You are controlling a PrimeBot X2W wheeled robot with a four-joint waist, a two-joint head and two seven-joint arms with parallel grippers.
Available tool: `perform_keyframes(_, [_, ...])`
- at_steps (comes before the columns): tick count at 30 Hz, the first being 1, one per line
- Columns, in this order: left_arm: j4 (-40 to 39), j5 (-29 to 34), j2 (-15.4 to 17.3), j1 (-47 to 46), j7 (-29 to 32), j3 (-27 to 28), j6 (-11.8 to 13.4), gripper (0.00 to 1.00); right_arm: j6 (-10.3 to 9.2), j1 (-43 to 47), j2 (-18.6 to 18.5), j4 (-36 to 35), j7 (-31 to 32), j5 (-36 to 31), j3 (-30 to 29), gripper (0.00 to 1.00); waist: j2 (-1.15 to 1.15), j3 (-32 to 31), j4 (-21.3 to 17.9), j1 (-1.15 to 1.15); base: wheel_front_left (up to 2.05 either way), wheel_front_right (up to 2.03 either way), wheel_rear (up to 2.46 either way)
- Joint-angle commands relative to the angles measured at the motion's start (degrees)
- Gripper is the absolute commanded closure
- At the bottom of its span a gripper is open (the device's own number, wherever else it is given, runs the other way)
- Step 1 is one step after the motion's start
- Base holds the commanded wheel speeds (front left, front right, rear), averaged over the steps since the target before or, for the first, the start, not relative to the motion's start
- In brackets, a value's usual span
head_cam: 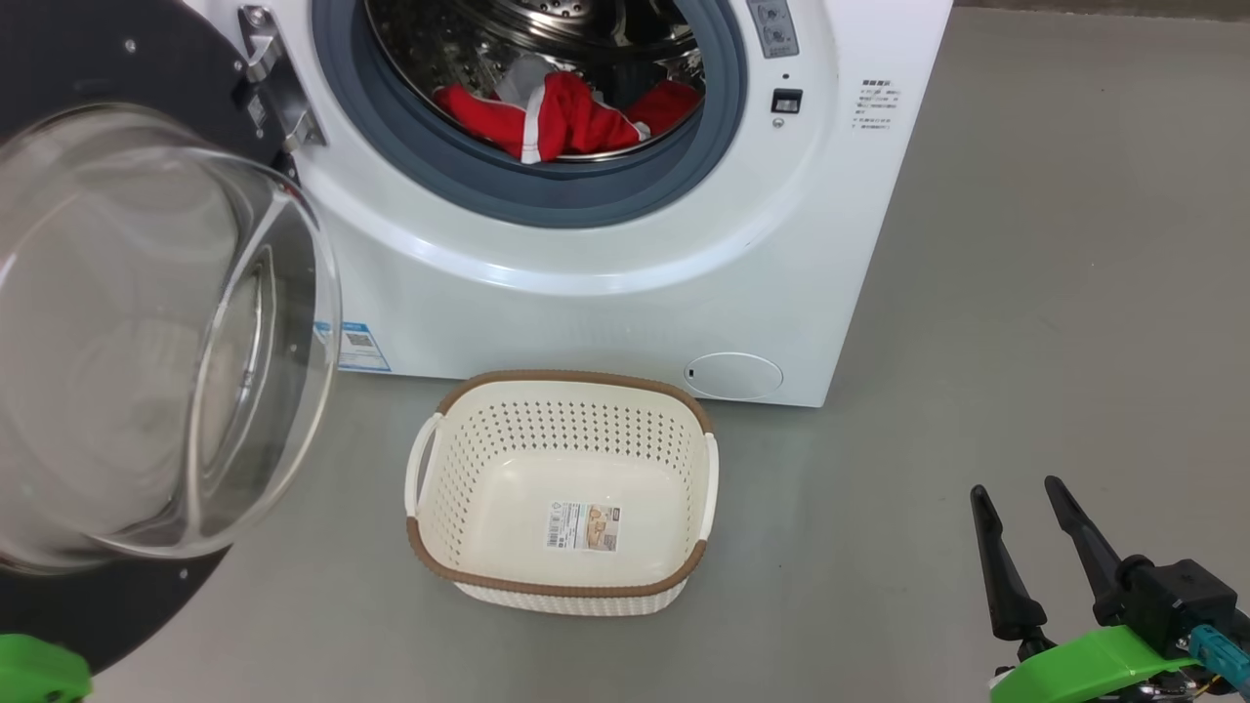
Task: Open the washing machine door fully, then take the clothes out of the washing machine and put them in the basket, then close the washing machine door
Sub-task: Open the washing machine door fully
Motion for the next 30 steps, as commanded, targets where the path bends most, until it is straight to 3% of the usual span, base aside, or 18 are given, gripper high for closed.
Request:
perform_keyframes(1, [-0.1,1.1,2.4,-2.8,-0.7,4.1,-0.1,1.00,0.20,-2.5,-0.8,-1.8,-0.1,-0.6,1.3,0.00,0.00,0.0,-0.1,0.00,0.00,0.00,0.00])
perform_keyframes(12, [2.9,5.9,0.2,-4.2,-0.7,8.0,-3.4,1.00,0.20,-2.5,-0.8,-2.0,0.2,-0.4,1.4,0.00,0.00,0.2,-0.2,0.00,0.00,0.00,0.00])
perform_keyframes(20, [-1.0,9.0,-3.7,-1.1,-0.7,6.1,-5.2,1.00,0.20,-2.5,-0.8,-1.9,-0.2,-0.3,1.7,0.00,0.00,-0.2,-0.1,0.00,0.00,0.00,0.00])
perform_keyframes(30, [-12.5,11.4,-8.1,7.4,0.6,2.0,-3.7,1.00,0.20,-2.3,-0.8,-1.3,-0.9,0.3,2.4,0.00,0.00,-0.8,-0.5,0.00,0.00,0.00,0.00])
